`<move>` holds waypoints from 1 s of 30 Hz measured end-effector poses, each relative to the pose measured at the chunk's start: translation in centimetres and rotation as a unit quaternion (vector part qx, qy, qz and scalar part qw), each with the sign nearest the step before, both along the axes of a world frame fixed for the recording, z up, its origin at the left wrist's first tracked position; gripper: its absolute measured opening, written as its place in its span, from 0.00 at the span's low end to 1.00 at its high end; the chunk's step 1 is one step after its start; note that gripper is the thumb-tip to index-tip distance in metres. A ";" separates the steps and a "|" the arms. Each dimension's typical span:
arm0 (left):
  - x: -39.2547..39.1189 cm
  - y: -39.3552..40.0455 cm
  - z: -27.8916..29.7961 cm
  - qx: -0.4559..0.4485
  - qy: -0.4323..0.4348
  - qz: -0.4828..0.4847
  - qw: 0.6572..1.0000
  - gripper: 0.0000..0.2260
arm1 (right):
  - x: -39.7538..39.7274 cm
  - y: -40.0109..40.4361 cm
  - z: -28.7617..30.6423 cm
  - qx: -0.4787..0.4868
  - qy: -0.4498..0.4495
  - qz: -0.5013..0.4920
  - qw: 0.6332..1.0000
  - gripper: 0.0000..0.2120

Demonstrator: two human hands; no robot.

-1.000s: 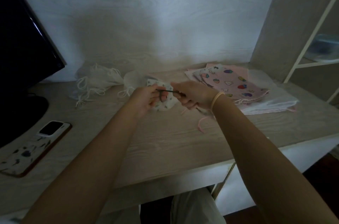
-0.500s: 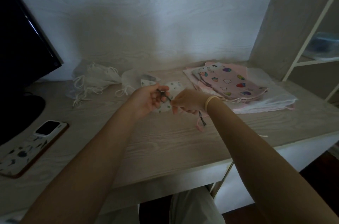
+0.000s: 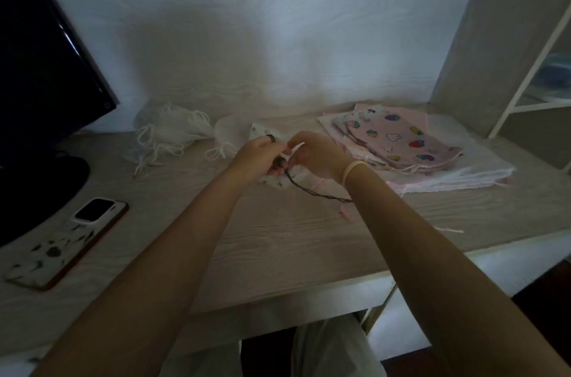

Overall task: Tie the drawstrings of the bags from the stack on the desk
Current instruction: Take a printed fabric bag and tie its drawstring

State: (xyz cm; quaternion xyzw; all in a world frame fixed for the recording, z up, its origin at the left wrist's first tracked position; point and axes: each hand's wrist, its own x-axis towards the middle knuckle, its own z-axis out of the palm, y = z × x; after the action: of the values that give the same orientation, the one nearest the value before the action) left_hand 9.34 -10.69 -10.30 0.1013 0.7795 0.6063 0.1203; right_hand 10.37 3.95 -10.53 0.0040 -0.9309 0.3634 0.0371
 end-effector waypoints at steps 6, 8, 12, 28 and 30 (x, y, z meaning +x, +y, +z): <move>-0.3 -0.3 -1.3 0.012 0.064 0.047 0.997 0.09 | 0.4 -0.5 -0.4 -0.104 -0.023 -0.038 0.994 0.09; -0.6 -0.4 -1.6 -0.003 0.077 0.061 0.995 0.10 | 0.7 -0.7 -0.3 -0.134 -0.052 -0.023 0.989 0.07; -0.4 -0.4 -1.5 0.016 0.083 0.050 0.995 0.12 | 1.2 -0.8 -0.5 -0.136 -0.062 0.000 0.989 0.07; -0.8 -1.3 -2.6 0.068 0.032 0.051 0.996 0.17 | -0.2 0.3 -0.2 -0.699 0.017 -0.035 0.714 0.16; -0.8 -1.2 -2.6 0.089 0.022 0.057 0.994 0.16 | 0.2 0.6 0.5 -0.748 0.032 -0.001 0.663 0.19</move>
State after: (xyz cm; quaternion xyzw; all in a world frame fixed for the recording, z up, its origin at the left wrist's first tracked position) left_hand 8.56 -11.85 -12.85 0.0806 0.7295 0.6766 0.0591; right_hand 10.53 4.58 -10.04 -0.0140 -0.3441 0.9371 0.0574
